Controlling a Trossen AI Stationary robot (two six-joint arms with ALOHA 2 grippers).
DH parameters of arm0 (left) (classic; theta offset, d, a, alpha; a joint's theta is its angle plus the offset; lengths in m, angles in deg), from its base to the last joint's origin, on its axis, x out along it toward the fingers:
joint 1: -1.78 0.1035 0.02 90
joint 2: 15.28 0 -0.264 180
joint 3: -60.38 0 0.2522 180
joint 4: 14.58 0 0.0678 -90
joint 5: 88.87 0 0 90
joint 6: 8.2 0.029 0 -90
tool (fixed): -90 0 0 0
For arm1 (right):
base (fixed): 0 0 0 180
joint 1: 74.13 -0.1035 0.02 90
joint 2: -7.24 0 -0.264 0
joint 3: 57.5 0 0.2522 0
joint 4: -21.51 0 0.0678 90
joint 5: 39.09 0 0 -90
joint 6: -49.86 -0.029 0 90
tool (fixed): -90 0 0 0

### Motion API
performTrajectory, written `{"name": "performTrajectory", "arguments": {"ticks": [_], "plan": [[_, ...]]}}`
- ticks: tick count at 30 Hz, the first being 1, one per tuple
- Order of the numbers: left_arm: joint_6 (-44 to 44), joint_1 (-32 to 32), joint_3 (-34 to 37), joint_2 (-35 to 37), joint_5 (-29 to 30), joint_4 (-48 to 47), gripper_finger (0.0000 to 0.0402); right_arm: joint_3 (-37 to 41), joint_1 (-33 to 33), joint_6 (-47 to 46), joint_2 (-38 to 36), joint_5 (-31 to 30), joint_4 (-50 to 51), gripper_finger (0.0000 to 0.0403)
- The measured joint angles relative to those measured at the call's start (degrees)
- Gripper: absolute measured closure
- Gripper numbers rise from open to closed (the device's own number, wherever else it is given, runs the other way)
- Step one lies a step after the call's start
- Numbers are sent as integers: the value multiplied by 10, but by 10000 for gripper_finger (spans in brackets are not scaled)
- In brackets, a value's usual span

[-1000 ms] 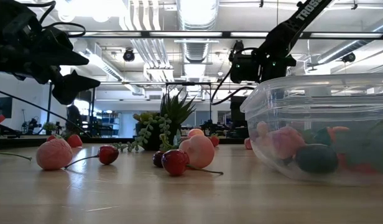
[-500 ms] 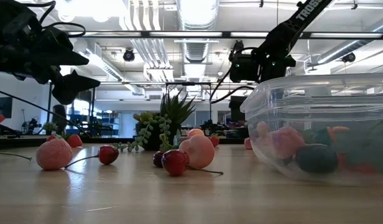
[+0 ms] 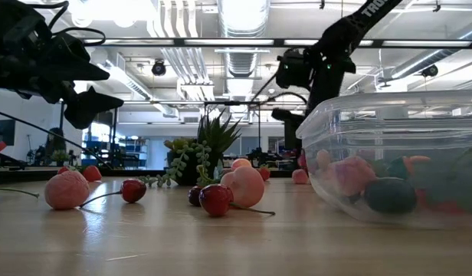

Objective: Pick and placing Produce into tupperware
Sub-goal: Put the strawberry into the bin

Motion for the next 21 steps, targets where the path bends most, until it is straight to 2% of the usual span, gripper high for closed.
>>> {"name": "performTrajectory", "arguments": {"ticks": [2, 6, 10, 16, 21], "plan": [[0, 0, 0, 0, 0, 0, 125, -25, -4, 29, -4, 10, 29, 254], [0, 0, 0, 0, 0, 0, 125, -83, -21, 89, -18, 17, 149, 255], [0, 0, 0, 0, 0, 0, 125, -140, -66, 105, -48, 20, 235, 258], [0, 0, 0, 0, 0, 0, 125, -215, -203, 40, -88, 32, 250, 251], [0, 0, 0, 0, 0, 0, 125, -250, -333, -56, -70, 16, 247, 249]]}}
